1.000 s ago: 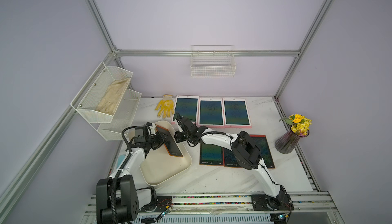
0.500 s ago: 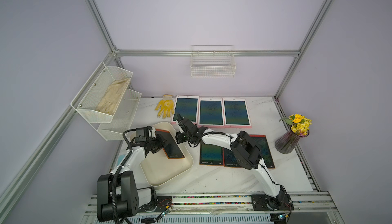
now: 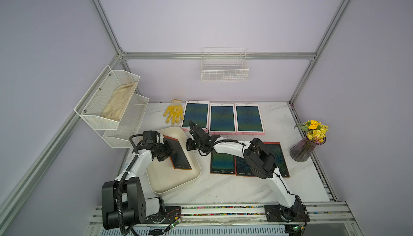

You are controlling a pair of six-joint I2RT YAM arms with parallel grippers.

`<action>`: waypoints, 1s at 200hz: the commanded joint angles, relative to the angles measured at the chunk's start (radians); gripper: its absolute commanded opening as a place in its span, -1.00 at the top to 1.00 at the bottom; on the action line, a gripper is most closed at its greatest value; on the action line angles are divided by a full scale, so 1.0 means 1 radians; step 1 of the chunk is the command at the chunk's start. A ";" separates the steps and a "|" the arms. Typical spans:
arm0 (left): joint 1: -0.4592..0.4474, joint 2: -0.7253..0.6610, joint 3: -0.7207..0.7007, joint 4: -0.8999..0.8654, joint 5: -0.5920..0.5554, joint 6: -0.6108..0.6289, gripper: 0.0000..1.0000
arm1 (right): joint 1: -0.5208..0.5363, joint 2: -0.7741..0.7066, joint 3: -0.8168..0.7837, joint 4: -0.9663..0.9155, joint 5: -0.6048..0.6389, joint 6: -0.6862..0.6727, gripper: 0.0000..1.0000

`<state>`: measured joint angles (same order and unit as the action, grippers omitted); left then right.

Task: Take out the writing tablet from the storage box
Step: Adjust the storage box at the center of the board.

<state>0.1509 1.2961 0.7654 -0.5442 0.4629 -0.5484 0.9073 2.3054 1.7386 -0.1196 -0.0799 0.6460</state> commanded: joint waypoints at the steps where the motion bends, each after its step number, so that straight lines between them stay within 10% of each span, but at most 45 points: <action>1: 0.014 -0.050 0.118 -0.057 0.004 0.044 0.92 | -0.017 -0.068 0.029 0.127 -0.016 0.071 1.00; 200: 0.059 -0.104 0.234 -0.145 0.014 0.095 0.90 | -0.019 -0.151 -0.097 0.196 -0.086 0.170 0.27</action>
<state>0.1913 1.2312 0.8700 -0.6788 0.4603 -0.4850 0.8871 2.2326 1.6848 0.0345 -0.1543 0.8032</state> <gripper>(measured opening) 0.056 0.356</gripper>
